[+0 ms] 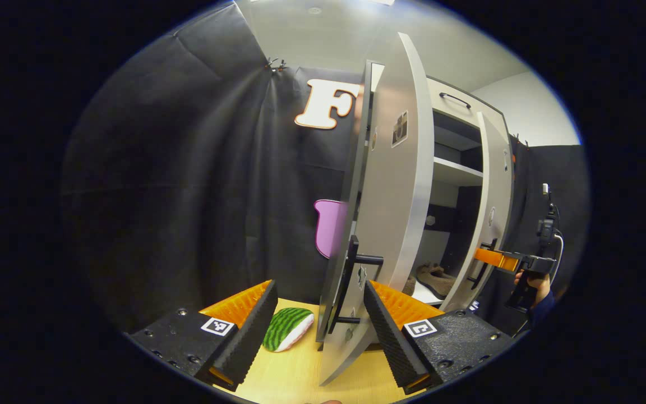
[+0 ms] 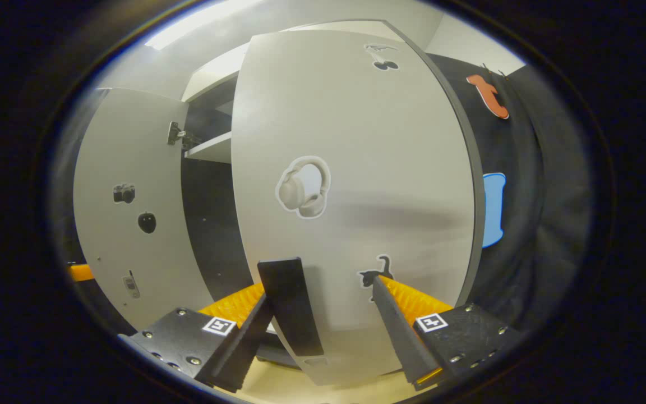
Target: Grab one shoe with the right hand and put it into the shoe cabinet, grab the other shoe with the left hand and put it into the shoe cabinet; then close the right door with the right hand and the left door with the left hand.
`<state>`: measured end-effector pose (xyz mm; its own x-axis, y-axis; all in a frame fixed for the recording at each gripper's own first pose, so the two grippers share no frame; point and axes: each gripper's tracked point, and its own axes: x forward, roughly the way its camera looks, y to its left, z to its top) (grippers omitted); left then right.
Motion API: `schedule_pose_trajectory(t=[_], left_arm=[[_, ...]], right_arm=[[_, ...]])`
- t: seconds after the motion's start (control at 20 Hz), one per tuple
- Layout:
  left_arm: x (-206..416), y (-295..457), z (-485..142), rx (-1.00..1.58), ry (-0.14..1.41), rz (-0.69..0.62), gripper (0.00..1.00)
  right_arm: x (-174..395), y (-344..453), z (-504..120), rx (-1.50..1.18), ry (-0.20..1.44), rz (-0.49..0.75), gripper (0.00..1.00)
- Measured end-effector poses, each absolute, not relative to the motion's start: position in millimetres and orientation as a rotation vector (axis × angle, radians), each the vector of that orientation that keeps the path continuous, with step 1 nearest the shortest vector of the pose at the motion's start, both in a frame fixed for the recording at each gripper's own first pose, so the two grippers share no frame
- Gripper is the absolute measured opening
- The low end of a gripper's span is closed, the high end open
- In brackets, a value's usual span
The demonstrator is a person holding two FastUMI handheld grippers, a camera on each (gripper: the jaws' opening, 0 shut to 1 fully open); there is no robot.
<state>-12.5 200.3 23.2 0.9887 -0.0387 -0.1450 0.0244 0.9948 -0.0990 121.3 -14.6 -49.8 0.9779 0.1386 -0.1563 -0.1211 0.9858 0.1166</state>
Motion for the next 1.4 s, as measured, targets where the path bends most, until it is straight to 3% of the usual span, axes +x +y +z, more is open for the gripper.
schedule_pose_trajectory(t=[0.05, 0.3, 0.35, 0.45, 1.4], left_arm=[[-8.9, 200.4, 21.8, -0.099, 0.149, -0.045, 0.94], [-3.5, 193.9, 19.3, -0.151, 0.151, -0.110, 0.92], [-2.1, 191.7, 20.0, -0.148, 0.151, -0.118, 0.86], [-0.7, 187.8, 20.6, -0.127, 0.151, -0.130, 0.91], [18.2, 89.3, 9.6, -0.173, 0.157, -0.375, 0.92]], right_arm=[[121.5, -14.7, -49.8, 0.104, 0.164, 0.130, 1.00], [113.5, -12.7, -49.6, 0.092, 0.142, 0.128, 1.00], [111.4, -11.3, -48.8, 0.097, 0.140, 0.132, 1.00], [106.3, -9.4, -50.2, 0.104, 0.148, 0.141, 1.00], [41.2, -60.1, -46.0, 0.104, 0.154, 0.034, 0.98]])
